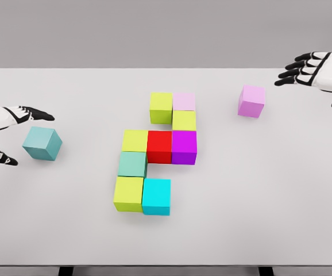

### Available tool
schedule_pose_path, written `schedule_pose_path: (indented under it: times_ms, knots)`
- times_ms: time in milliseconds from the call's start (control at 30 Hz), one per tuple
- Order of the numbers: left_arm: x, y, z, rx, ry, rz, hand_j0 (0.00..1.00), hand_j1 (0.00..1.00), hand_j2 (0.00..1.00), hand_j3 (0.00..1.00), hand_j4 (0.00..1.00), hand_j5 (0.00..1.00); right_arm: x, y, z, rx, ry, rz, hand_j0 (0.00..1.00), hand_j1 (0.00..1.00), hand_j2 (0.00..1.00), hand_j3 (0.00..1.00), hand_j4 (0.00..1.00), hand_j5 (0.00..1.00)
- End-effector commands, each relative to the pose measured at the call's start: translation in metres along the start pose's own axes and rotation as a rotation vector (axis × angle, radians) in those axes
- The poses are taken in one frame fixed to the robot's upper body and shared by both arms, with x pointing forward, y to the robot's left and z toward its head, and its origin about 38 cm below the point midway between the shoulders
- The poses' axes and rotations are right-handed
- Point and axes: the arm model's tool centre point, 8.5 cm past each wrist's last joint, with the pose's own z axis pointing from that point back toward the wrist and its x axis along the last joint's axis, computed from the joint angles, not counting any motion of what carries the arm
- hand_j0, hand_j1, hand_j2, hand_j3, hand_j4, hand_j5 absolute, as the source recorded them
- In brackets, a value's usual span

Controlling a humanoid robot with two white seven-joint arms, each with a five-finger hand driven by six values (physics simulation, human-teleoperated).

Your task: Assemble the squares on the desktop into the number 2

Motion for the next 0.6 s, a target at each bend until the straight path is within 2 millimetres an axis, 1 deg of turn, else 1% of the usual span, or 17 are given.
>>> schedule_pose_path:
  times_ms: [0, 100, 133, 200, 233, 300, 367, 400, 467, 567]
  knots:
    - [-0.003, 0.001, 0.003, 0.007, 0.013, 0.008, 1.00, 1.00, 1.00, 1.00, 1.00, 1.00, 0.003, -0.002, -0.002, -0.009, -0.010, 0.002, 1.00, 1.00, 1.00, 1.00, 1.00, 1.00]
    - [-0.009, 0.001, 0.006, 0.014, 0.029, 0.018, 1.00, 1.00, 1.00, 1.00, 1.00, 1.00, 0.005, -0.003, -0.003, -0.014, -0.016, 0.004, 1.00, 1.00, 1.00, 1.00, 1.00, 1.00]
    - [-0.011, 0.001, 0.006, 0.020, 0.032, 0.022, 1.00, 1.00, 1.00, 1.00, 1.00, 1.00, 0.006, -0.003, -0.008, -0.025, -0.029, -0.007, 1.00, 1.00, 1.00, 1.00, 1.00, 1.00]
    - [-0.011, -0.004, 0.001, 0.023, 0.022, 0.033, 1.00, 1.00, 1.00, 1.00, 1.00, 1.00, 0.006, -0.002, -0.012, -0.019, -0.033, -0.012, 1.00, 1.00, 1.00, 1.00, 1.00, 1.00]
    - [-0.015, -0.007, 0.002, 0.022, 0.032, 0.043, 1.00, 1.00, 1.00, 1.00, 1.00, 1.00, 0.006, 0.000, -0.014, -0.006, -0.039, -0.018, 1.00, 1.00, 1.00, 1.00, 1.00, 1.00]
    - [-0.020, -0.013, -0.002, 0.023, 0.043, 0.050, 1.00, 1.00, 1.00, 1.00, 1.00, 1.00, 0.006, 0.000, -0.026, -0.014, -0.056, -0.035, 1.00, 1.00, 1.00, 1.00, 1.00, 1.00]
    - [-0.026, -0.020, -0.006, 0.032, 0.049, 0.071, 1.00, 1.00, 1.00, 1.00, 1.00, 1.00, 0.013, -0.009, -0.048, -0.113, -0.104, -0.068, 1.00, 1.00, 1.00, 1.00, 1.00, 1.00]
    - [-0.028, -0.021, -0.006, 0.034, 0.050, 0.077, 1.00, 1.00, 1.00, 1.00, 1.00, 1.00, 0.012, -0.010, -0.048, -0.120, -0.102, -0.069, 1.00, 1.00, 1.00, 1.00, 1.00, 1.00]
    - [-0.034, -0.029, -0.010, 0.044, 0.055, 0.107, 1.00, 1.00, 1.00, 1.00, 1.00, 1.00, 0.007, -0.011, -0.038, -0.135, -0.099, -0.106, 1.00, 1.00, 1.00, 1.00, 1.00, 1.00]
    - [-0.037, -0.029, -0.012, 0.053, 0.055, 0.115, 1.00, 1.00, 1.00, 1.00, 1.00, 1.00, 0.006, -0.011, -0.038, -0.134, -0.099, -0.107, 1.00, 1.00, 1.00, 1.00, 1.00, 1.00]
